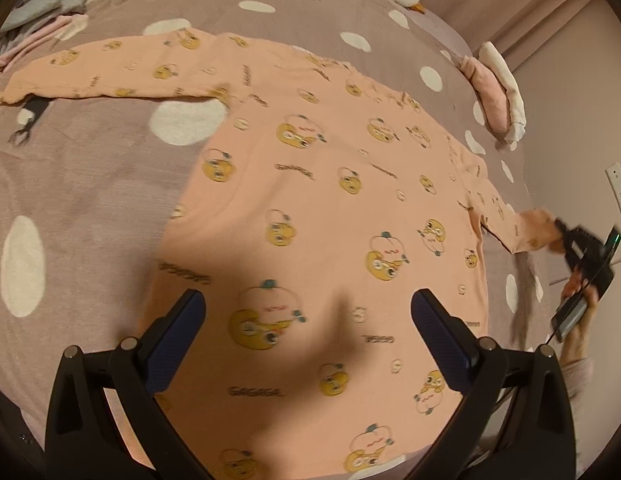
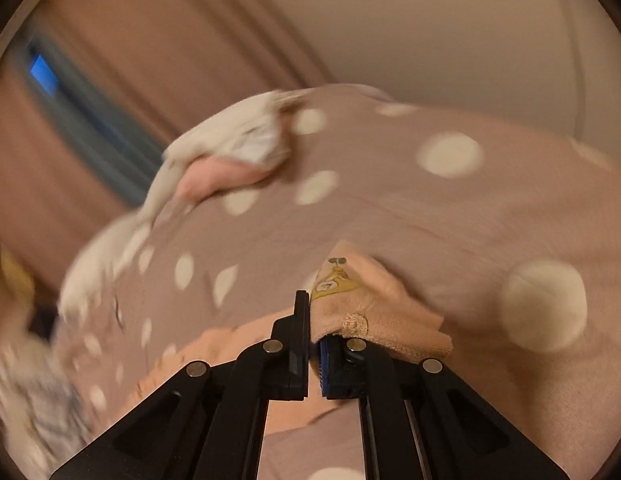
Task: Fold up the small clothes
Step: 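Grasp the peach shirt's sleeve cuff with the right gripper, then carry the held sleeve across the shirt body with the right gripper, then grasp the other sleeve with the left gripper and lift it, then fold the held sleeve across the shirt body with the left gripper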
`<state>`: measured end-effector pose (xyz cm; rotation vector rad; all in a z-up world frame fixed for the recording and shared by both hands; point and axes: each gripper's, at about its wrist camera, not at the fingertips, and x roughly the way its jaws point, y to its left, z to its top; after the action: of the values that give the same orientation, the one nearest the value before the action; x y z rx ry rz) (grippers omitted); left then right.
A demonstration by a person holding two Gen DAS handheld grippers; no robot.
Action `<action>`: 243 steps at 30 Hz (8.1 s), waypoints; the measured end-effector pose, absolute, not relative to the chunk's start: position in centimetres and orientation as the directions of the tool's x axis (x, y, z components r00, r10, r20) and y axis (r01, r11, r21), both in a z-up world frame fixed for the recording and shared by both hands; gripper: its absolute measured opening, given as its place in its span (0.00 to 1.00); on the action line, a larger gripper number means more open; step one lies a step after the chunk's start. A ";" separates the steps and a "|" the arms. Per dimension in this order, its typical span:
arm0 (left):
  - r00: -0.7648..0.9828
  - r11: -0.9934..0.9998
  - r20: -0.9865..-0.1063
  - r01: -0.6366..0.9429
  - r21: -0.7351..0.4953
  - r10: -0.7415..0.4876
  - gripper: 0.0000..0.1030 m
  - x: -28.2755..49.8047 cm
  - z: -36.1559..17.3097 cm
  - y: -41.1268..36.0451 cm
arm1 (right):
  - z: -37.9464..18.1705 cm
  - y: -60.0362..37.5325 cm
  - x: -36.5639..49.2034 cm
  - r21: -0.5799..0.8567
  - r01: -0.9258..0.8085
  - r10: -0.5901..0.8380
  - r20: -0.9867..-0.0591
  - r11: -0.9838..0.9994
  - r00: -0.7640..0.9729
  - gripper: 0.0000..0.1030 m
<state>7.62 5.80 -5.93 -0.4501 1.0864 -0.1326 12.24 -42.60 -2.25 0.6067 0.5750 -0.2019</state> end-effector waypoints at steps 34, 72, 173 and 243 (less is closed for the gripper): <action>0.506 0.837 -0.816 -0.288 -0.465 -0.280 1.00 4.7 -8.5 16.0 | -10.0 1.1 19.2 -0.370 -0.469 0.058 -0.733 0.802 0.678 0.31; 0.550 0.792 -0.776 -0.303 -0.529 -0.308 1.00 3.2 -8.8 18.4 | -8.9 1.4 18.0 0.008 -0.622 0.385 -0.792 0.783 0.474 0.65; 0.738 0.388 -0.646 -0.547 -0.741 -0.194 0.25 16.8 -11.3 40.8 | -15.0 -3.5 17.3 0.774 -0.463 0.888 -0.272 0.431 0.371 0.80; 0.487 0.899 -0.761 0.146 -0.413 -0.429 0.84 23.2 -5.1 2.8 | -9.6 -16.4 10.9 0.731 -0.246 0.627 -0.304 0.636 0.717 0.80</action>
<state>23.21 2.82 -5.07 -0.3125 1.0057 -0.3561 10.94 -16.39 -9.62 0.7198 0.5826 0.5324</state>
